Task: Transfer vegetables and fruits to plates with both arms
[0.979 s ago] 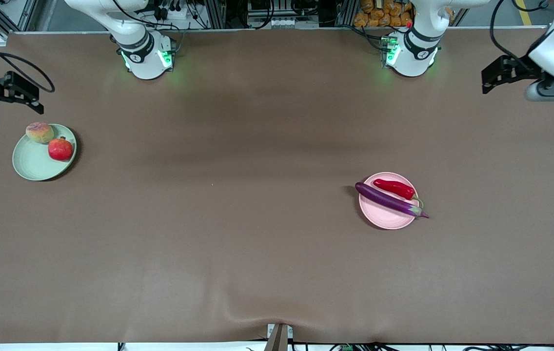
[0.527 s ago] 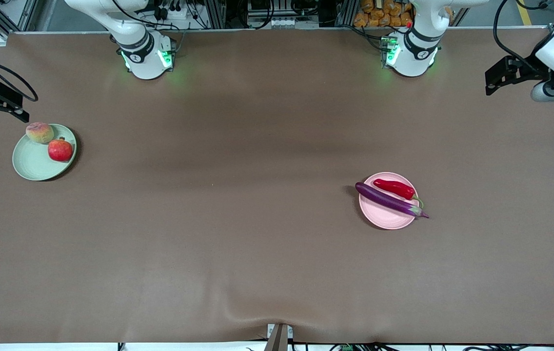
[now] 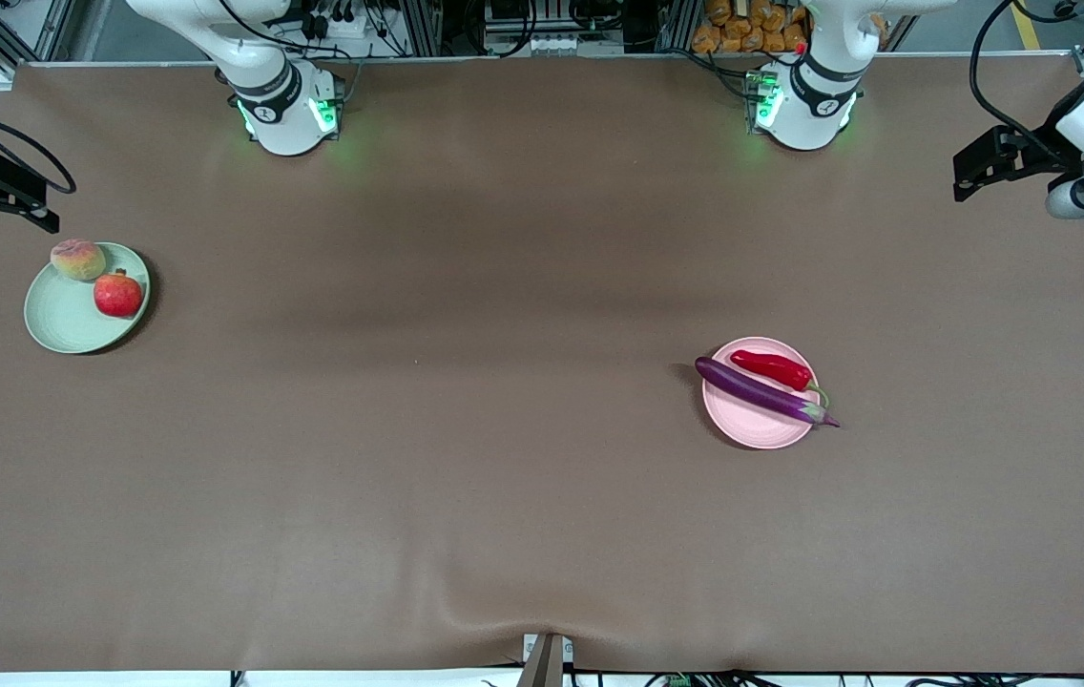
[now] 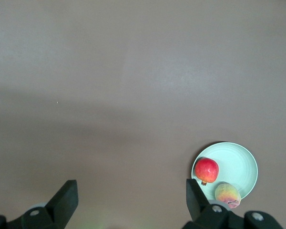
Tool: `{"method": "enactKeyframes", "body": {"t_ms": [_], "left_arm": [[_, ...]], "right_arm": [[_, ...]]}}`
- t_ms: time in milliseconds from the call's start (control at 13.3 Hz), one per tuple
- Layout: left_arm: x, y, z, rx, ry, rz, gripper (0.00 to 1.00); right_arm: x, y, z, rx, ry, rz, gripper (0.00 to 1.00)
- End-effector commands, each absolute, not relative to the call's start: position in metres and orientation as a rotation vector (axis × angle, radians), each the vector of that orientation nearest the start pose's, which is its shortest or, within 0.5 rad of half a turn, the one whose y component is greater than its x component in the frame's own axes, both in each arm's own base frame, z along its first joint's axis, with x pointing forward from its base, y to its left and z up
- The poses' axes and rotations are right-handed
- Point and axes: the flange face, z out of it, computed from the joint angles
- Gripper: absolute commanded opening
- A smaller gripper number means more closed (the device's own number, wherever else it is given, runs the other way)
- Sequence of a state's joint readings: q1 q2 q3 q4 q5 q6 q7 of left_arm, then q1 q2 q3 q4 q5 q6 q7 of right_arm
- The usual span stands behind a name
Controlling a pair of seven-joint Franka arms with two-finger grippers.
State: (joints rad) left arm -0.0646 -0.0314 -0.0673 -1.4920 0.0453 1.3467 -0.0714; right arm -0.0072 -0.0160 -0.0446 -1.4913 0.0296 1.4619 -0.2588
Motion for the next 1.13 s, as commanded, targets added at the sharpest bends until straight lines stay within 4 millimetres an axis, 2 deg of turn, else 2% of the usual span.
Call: {"method": "enactKeyframes", "body": {"t_ms": [0, 377, 829, 1055], "left_arm": [[0.5155, -0.0635, 0.6659, -3.097, 0.080, 0.181, 1.00], [0.5170, -0.0579, 0.6640, -3.097, 0.130, 0.185, 1.00], [0.5175, -0.0621, 0.6638, -3.111, 0.137, 0.177, 1.00], [0.5175, -0.0542, 0.6656, -3.101, 0.105, 0.168, 1.00]], "right_arm": [[0.5363, -0.0237, 0.6667, -3.104, -0.338, 0.020, 1.00], [0.5359, -0.0237, 0.6649, -3.103, -0.335, 0.031, 1.00], [0.5357, -0.0243, 0.6633, -3.101, -0.333, 0.038, 1.00], [0.5349, -0.0243, 0.6634, -3.100, -0.333, 0.047, 1.00]]}}
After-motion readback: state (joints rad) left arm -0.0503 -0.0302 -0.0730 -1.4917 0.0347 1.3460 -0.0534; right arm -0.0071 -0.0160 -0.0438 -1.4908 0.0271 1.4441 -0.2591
